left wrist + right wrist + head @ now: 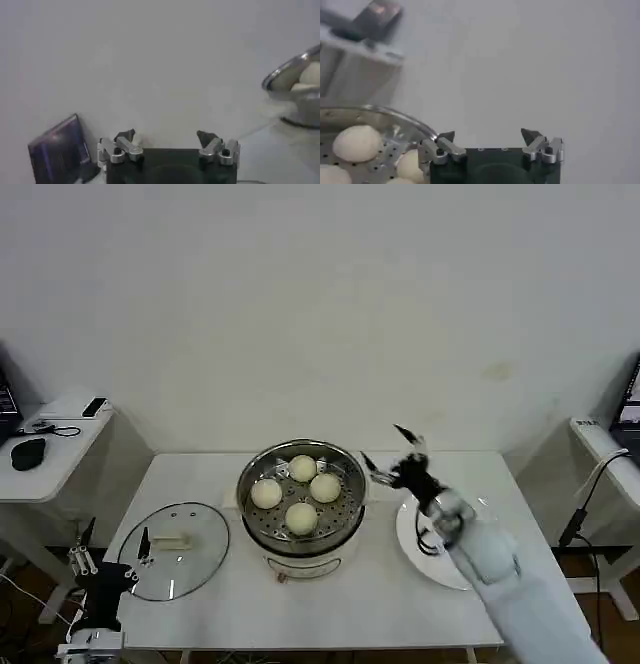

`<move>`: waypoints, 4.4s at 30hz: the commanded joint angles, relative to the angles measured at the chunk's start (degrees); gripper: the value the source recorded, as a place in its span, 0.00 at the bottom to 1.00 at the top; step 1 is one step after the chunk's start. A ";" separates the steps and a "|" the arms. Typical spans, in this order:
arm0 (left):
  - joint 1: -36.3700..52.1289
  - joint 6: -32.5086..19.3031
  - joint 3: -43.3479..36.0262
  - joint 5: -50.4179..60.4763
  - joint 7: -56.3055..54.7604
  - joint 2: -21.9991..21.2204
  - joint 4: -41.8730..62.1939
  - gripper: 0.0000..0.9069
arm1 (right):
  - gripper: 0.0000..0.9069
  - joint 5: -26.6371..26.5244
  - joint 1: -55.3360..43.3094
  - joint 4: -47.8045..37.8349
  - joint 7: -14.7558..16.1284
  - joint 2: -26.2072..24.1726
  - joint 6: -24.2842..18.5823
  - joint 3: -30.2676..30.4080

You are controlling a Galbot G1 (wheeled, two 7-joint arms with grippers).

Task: Take steamed baozi put them in steamer then cover it.

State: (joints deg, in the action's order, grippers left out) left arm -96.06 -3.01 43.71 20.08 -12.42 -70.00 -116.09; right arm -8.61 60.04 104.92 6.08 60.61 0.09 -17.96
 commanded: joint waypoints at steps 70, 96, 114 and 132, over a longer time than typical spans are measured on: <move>31.79 -2.93 -20.43 34.96 -3.12 13.21 45.27 0.00 | 1.00 2.90 39.40 9.71 0.60 20.81 -9.65 -29.41; 30.54 -4.32 -17.86 36.88 -4.45 11.38 45.34 0.00 | 1.00 3.95 39.93 10.64 0.60 21.73 -9.93 -27.96; 18.37 5.74 -3.74 43.98 -2.70 9.27 22.98 0.00 | 1.00 4.37 40.49 12.04 0.74 20.27 -9.67 -26.91; 19.66 13.03 -4.18 38.77 12.23 18.43 8.08 0.00 | 1.00 5.60 39.78 11.19 1.19 19.83 -9.59 -25.74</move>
State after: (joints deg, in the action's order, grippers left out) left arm -76.65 5.61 41.89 61.35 -7.77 -56.25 -97.99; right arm -3.32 99.91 116.42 7.24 80.48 -9.49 -43.87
